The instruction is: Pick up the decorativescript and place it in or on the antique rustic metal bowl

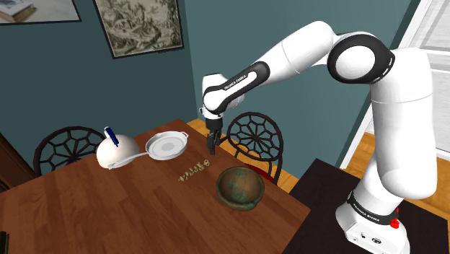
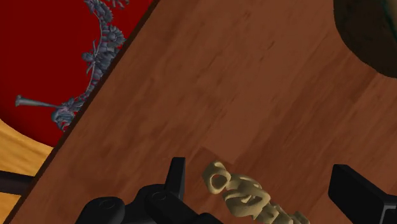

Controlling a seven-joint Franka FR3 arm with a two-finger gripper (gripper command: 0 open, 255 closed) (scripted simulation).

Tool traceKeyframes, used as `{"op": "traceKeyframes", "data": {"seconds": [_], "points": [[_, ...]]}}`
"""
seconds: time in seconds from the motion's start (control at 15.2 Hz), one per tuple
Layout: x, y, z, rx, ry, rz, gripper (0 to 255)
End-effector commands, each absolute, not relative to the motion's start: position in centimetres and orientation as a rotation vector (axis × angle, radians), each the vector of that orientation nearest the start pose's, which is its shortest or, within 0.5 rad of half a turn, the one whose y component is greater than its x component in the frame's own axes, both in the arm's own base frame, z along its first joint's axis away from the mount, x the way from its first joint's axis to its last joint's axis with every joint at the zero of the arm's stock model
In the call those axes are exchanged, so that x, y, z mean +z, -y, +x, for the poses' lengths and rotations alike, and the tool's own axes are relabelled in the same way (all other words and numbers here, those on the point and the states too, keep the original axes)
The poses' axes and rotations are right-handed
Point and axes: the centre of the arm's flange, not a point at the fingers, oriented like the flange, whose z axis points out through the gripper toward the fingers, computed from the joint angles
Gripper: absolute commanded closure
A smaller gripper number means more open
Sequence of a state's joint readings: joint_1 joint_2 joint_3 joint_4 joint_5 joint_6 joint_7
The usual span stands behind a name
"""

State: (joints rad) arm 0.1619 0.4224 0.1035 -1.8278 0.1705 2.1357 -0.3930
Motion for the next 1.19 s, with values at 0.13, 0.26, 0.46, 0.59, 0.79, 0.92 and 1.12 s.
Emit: {"op": "traceKeyframes", "data": {"seconds": [0.13, 0.26, 0.46, 0.59, 0.79, 0.92, 1.12], "points": [[26.6, -20.1, 63.9, 0.149, 0.865, -2.789, 0], [25.2, -21.8, 65.3, 0.148, 0.895, -2.764, 0], [23.9, -23.0, 66.0, 0.148, 0.912, -2.750, 0], [22.9, -23.2, 65.8, 0.148, 0.912, -2.750, 0], [21.3, -23.5, 65.5, 0.148, 0.912, -2.750, 0], [20.5, -23.6, 65.4, 0.148, 0.912, -2.750, 0], [20.5, -23.6, 65.4, 0.148, 0.912, -2.750, 0]]}}
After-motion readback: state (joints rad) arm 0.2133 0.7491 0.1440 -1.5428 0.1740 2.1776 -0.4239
